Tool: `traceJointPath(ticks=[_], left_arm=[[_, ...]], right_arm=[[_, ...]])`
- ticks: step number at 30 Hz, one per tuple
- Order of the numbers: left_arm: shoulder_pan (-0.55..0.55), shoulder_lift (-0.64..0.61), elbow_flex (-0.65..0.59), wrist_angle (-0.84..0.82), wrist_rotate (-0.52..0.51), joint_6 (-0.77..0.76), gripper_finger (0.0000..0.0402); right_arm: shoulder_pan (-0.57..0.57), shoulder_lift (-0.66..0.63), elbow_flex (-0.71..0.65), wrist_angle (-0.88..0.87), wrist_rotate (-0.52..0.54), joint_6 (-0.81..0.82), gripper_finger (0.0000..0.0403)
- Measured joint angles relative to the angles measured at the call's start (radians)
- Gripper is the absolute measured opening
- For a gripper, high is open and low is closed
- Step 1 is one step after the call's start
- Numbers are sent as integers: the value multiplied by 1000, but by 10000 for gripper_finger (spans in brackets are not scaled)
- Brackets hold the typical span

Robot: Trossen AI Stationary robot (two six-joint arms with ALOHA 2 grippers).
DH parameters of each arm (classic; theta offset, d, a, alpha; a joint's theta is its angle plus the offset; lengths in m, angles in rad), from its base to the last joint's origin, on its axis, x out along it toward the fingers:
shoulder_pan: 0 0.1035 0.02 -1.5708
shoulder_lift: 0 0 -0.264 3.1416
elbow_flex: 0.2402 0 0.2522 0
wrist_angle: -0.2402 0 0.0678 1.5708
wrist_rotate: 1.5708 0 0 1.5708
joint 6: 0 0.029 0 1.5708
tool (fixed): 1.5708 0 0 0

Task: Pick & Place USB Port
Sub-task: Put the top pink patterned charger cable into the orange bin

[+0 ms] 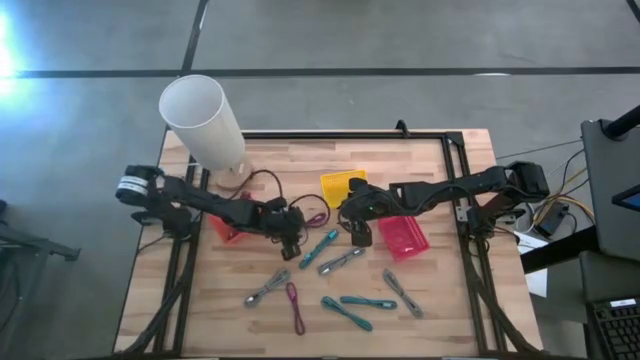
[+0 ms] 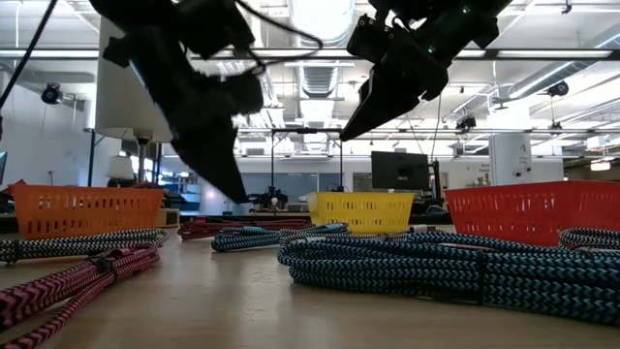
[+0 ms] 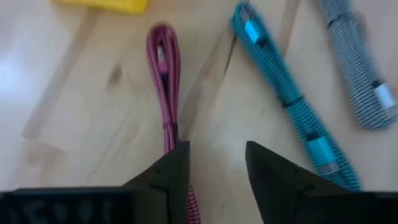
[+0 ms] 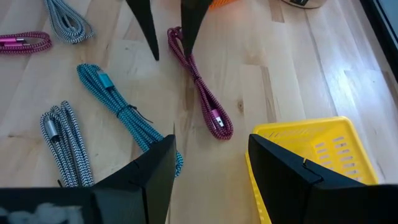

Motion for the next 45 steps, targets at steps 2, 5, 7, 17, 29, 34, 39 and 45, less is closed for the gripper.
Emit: traceJointPath(ticks=[2, 5, 7, 17, 29, 34, 39, 45], left_arm=[[1, 30, 0, 0, -7, 1, 172], [2, 72, 0, 1, -100, -8, 180], [2, 99, 0, 2, -135, -11, 181], [1, 144, 4, 17, -141, -71, 96], [-2, -7, 4, -18, -178, -190, 6], [-21, -123, 17, -109, -193, -256, 3], [-70, -238, 27, -258, -287, -367, 2], [-164, -351, 34, -484, -455, -584, 1]], right_arm=[[0, 0, 0, 0, 0, 0, 199], [0, 0, 0, 0, 0, -3, 199], [0, 0, 0, 0, 0, -3, 199], [0, 0, 0, 0, 0, -3, 199], [0, 0, 0, 1, 0, -1, 199], [0, 0, 0, 0, 0, 0, 199], [0, 0, 0, 0, 0, 0, 199], [0, 0, -1, 0, 0, 0, 199]])
